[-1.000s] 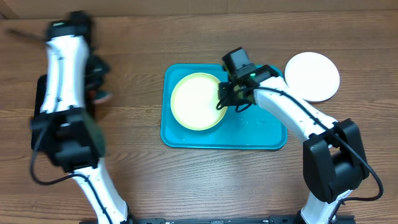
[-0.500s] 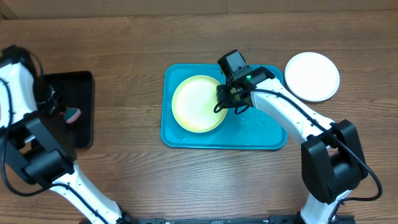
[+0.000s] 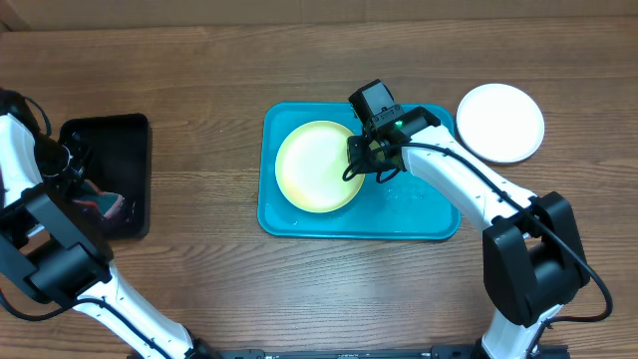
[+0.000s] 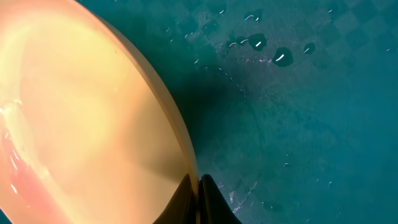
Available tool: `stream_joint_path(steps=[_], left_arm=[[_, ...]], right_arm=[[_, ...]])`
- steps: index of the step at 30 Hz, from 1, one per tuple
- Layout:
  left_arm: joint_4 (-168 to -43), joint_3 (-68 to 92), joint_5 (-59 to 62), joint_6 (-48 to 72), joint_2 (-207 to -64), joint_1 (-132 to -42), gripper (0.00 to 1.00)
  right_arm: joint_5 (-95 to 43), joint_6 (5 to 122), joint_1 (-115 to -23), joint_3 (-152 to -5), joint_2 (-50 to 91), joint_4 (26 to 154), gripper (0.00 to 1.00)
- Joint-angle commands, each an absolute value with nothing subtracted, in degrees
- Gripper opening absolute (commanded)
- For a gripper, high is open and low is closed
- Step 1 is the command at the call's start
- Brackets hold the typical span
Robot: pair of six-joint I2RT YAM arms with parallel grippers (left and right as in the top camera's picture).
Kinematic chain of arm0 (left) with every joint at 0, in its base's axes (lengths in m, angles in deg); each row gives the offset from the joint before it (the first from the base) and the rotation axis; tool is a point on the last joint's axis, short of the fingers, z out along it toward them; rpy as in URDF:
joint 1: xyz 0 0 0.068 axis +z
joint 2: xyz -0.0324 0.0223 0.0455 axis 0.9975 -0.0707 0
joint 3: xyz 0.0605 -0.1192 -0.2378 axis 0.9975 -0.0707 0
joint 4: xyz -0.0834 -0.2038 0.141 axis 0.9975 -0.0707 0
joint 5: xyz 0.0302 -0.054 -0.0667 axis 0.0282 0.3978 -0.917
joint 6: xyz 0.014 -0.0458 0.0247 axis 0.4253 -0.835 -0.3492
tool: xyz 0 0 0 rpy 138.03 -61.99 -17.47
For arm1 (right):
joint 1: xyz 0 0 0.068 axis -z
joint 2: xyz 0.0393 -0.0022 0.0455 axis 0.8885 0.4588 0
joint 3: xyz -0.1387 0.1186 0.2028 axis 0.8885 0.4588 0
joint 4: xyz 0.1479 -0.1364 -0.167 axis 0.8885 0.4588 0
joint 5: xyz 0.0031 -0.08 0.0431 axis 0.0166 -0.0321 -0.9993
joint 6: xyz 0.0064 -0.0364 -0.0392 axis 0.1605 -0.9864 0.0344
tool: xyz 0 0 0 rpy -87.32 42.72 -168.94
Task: Clean dirty plates on tray and stack at the side
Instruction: 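Move the left gripper over the black tray and release the sponge, then lift the yellow plate with the right gripper and stack it on the white plate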
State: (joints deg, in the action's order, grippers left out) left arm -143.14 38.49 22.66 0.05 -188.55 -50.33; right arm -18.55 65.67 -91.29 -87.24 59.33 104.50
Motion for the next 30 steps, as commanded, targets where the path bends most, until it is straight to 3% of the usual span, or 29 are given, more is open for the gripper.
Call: stream_joint_path(steps=[1,6,9,10,13,20,30], left_arm=[[-142.88,38.34,15.84,2.48,-186.49,-50.72,0.44],[-142.75,38.36,13.81,4.45,-186.49,-50.7,0.45],[-142.73,38.36,13.79,4.38,-186.49,-50.66,0.52],[-142.73,38.36,13.79,4.38,-186.49,-50.66,0.59],[-142.73,38.36,13.81,4.18,-186.49,-50.72,0.98],[-142.73,38.34,13.81,4.21,-186.49,-50.83,1.0],[-142.71,38.34,13.92,4.25,-186.51,-50.83,1.0]], right_arm=[[-17.61,65.46,-91.36,-89.43,57.15,104.52,0.04],[-11.86,65.43,-92.01,-95.66,57.15,110.16,0.04],[-4.04,65.43,-93.54,-100.44,57.15,114.82,0.04],[-0.93,65.43,-94.31,-101.97,57.15,116.35,0.04],[8.75,65.43,-97.17,-106.15,57.15,120.35,0.04],[34.39,64.63,-104.95,-110.54,57.15,126.38,0.04],[62.36,48.25,-113.41,-110.52,57.15,123.84,0.04]])
